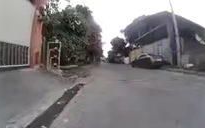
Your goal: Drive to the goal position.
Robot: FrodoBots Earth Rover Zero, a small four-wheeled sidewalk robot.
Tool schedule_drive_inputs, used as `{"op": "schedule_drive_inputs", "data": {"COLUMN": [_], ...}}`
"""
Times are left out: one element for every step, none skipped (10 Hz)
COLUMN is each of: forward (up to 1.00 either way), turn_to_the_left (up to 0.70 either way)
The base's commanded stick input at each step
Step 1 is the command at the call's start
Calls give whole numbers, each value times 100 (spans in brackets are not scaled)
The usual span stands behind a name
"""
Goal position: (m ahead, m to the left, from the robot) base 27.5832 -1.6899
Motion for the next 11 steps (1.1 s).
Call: {"op": "schedule_drive_inputs", "data": {"forward": [70,70,70,70,70,70,70,70,70,70,70], "turn_to_the_left": [0,0,0,0,0,0,-1,-12,-29,-35,-23]}}
